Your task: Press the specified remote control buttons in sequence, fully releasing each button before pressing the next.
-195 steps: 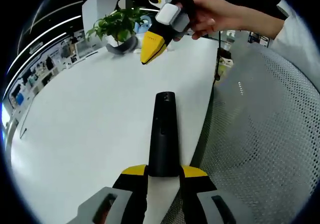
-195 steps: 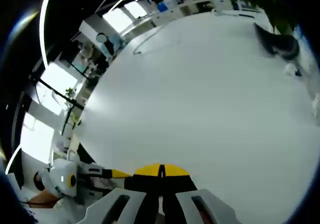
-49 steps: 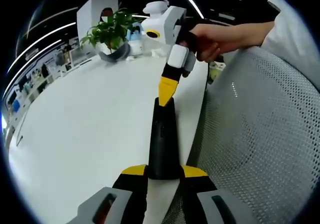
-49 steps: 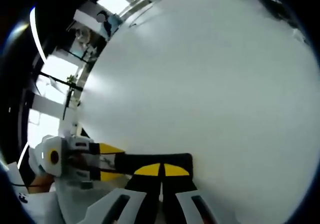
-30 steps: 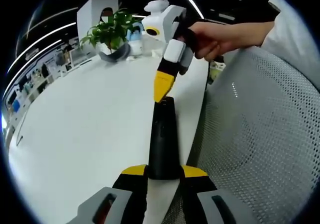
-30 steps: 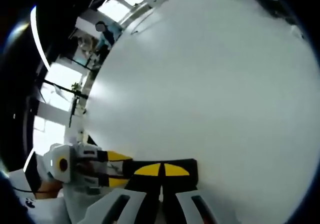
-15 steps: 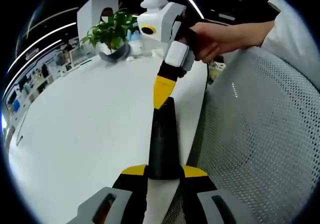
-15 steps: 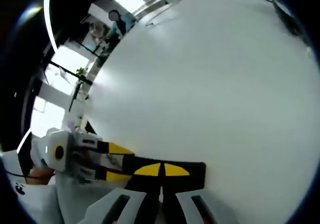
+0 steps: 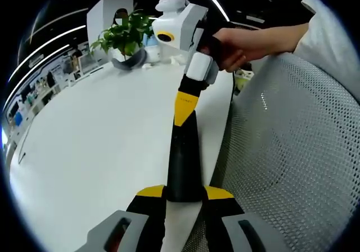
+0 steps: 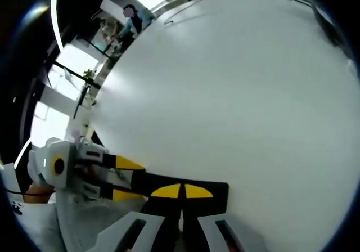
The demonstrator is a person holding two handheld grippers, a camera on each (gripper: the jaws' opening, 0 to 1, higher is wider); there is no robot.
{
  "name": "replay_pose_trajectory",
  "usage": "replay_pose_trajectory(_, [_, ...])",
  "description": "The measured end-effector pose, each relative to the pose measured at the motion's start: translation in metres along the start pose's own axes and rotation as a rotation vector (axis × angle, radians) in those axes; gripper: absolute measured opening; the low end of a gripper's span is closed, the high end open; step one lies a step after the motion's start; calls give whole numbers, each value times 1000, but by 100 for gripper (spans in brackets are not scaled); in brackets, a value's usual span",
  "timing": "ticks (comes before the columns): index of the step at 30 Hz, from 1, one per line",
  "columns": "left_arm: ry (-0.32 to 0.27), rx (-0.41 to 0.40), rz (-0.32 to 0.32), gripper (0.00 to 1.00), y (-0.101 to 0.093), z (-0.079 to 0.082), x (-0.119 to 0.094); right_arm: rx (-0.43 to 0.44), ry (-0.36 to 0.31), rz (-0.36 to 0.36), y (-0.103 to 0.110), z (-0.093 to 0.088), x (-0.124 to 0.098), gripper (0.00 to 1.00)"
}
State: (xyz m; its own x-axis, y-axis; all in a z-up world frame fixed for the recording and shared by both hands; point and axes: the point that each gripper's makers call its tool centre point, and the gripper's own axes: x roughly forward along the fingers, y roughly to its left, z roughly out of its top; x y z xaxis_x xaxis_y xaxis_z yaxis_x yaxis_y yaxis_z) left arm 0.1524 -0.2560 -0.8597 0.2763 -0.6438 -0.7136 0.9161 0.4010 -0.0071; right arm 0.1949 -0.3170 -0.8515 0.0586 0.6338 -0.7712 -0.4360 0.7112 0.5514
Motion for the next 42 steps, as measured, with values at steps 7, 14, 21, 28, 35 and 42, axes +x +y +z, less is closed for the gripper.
replay_pose_trajectory(7, [0,0,-1,24,0,0,0,8,-11,-1,0,0,1,0])
replay_pose_trajectory(14, [-2,-4,0,24,0,0,0,-21,-5,-25,0,1,2,0])
replay_pose_trajectory(21, [-1,-3,3,24,0,0,0,-25,-9,-23,0,1,1,0])
replay_pose_trajectory(28, [0,-4,3,24,0,0,0,-16,-9,-18,1,2,-3,0])
replay_pose_trajectory(35, [2,-5,5,24,0,0,0,24,49,3,5,-7,-5,0])
replay_pose_trajectory(42, [1,-4,4,24,0,0,0,-7,66,-3,8,-10,-3,0])
